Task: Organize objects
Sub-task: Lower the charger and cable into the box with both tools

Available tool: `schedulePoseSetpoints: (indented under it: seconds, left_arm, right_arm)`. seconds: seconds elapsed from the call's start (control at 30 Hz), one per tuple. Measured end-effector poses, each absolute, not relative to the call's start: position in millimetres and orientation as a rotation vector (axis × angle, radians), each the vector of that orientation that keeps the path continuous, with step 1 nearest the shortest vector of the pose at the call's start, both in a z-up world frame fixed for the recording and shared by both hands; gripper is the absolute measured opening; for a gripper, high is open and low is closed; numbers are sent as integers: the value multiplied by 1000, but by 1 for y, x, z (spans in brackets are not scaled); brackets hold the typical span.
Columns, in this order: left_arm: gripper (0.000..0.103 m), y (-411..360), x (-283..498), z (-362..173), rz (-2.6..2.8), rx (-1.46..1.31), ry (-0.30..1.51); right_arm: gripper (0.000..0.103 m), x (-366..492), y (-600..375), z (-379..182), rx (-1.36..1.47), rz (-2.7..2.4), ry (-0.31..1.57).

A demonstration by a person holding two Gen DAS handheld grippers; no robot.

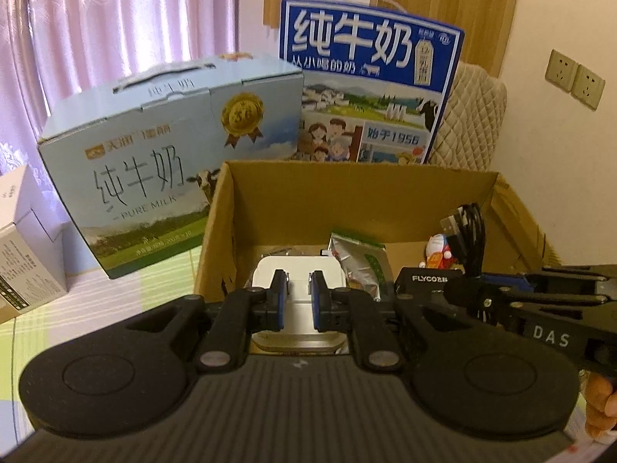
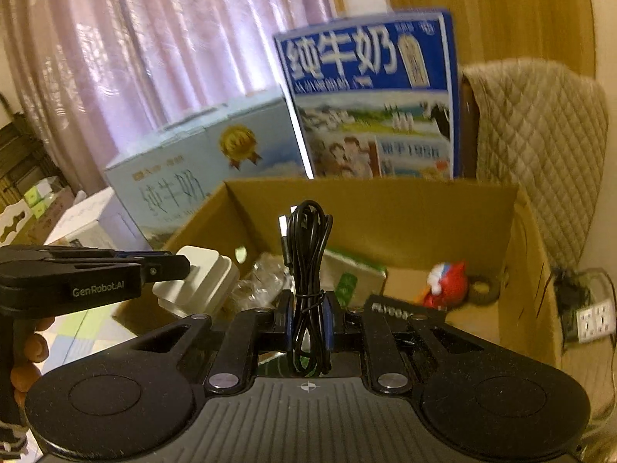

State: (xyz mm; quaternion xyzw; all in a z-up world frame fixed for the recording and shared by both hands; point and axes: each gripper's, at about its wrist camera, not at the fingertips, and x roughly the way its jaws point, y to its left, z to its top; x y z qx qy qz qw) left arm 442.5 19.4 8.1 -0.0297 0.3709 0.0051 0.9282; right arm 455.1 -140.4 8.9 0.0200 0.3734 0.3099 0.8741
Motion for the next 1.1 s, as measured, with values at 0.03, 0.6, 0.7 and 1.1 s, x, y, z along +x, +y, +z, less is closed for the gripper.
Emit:
schedulePoseSetpoints:
  seconds: [0.03, 0.6, 0.7, 1.1]
  left_arm:
    - [10, 19, 445, 6, 9, -62, 766]
    - [10, 11, 475, -19, -13, -62, 830]
    - [15, 13, 478, -20, -20, -78, 833]
    - [55, 20, 473, -9, -12, -62, 819]
  right_arm:
    - [11, 458, -140, 6, 49, 638, 801]
    - [11, 484, -137, -12, 144, 587, 921]
    - [11, 486, -138, -13, 168, 579, 932]
    - [12, 490, -138, -15, 202, 569, 946]
